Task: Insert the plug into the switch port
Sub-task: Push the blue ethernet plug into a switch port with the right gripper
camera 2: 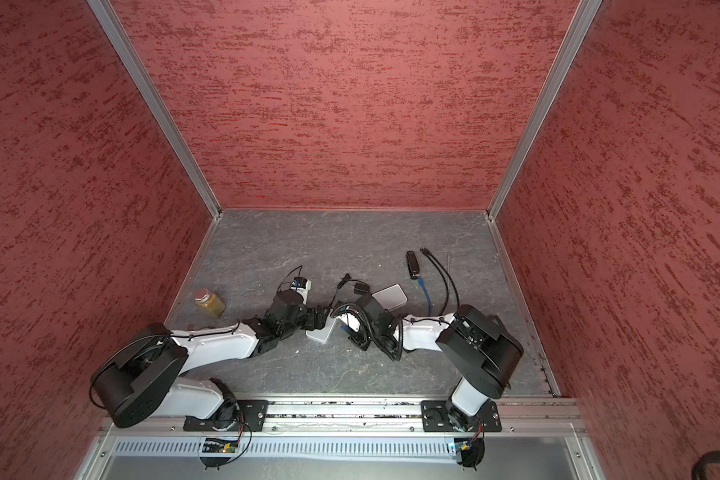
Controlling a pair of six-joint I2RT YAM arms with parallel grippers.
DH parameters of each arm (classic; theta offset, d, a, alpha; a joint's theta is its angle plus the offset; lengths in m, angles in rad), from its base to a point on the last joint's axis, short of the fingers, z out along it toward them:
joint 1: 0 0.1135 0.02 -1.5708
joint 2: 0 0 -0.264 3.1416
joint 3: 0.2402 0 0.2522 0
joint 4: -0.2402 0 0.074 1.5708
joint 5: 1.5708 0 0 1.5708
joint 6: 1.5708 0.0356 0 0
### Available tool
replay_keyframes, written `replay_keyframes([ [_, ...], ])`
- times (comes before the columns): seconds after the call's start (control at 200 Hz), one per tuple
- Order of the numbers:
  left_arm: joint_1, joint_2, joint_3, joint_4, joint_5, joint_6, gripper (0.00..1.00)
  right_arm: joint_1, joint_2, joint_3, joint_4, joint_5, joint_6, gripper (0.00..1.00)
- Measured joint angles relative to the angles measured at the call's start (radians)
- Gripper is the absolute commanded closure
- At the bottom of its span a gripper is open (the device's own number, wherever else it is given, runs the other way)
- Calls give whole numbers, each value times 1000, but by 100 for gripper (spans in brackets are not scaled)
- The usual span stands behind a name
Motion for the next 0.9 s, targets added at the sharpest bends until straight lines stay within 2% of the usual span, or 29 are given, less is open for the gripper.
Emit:
replay_keyframes([
  [0.09, -15, 24, 0, 12, -10, 3, 21, 6, 1, -2, 23, 6, -1, 100],
  [0.531, -25, 71, -9, 45, -24, -13, 25, 15, 5, -17, 97, 20, -1, 100],
  [0.902, -27, 104, -13, 119, 45, 19, 28, 17, 52, -18, 159, 27, -9, 100],
])
